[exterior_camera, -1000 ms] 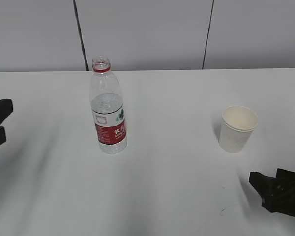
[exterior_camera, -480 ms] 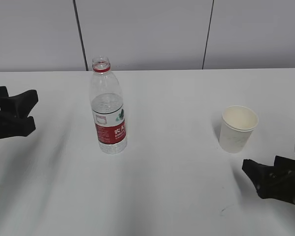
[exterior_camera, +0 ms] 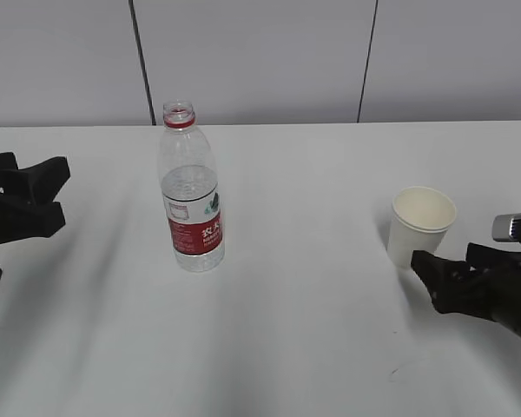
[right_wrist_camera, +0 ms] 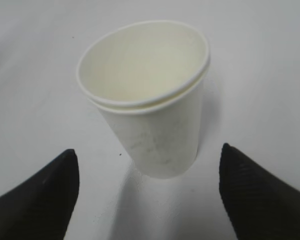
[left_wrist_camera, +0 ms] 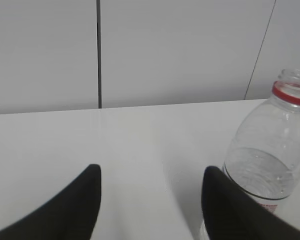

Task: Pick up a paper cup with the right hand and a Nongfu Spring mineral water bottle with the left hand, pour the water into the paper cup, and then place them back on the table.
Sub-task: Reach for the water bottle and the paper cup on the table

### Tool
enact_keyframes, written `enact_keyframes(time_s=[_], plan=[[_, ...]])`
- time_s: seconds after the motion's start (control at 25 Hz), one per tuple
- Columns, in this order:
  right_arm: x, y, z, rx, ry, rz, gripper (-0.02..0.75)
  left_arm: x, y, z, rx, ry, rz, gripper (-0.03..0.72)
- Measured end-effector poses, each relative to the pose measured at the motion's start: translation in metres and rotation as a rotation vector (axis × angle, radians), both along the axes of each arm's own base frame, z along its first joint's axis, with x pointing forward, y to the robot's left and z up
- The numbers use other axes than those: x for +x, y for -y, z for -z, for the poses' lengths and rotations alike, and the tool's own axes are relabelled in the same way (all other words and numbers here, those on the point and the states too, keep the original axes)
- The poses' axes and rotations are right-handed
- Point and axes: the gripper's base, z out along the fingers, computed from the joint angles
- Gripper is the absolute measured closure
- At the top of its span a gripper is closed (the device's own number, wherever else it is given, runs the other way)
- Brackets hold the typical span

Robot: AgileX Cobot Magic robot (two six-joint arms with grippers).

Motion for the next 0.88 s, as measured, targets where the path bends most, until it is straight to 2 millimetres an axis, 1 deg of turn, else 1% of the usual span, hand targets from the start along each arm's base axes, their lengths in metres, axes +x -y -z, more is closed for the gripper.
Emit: enact_keyframes(time_s=[0.28, 0.48, 0.72, 0.88], plan=[[0.027, -0.001, 0.006, -0.002, 0.035, -0.001, 0.087, 0.000, 0.004, 0.002, 0.000, -0.006, 0.043, 0.295], [0.039, -0.002, 0.012, -0.004, 0.043, -0.014, 0.089, 0.000, 0.005, 0.004, 0.001, -0.012, 0.045, 0.295], [0.053, -0.008, 0.020, -0.007, 0.052, -0.073, 0.098, 0.000, 0.005, 0.004, 0.002, -0.012, 0.046, 0.295], [0.060, -0.009, 0.020, -0.007, 0.070, -0.082, 0.099, 0.000, 0.005, 0.004, 0.005, -0.011, 0.050, 0.295]])
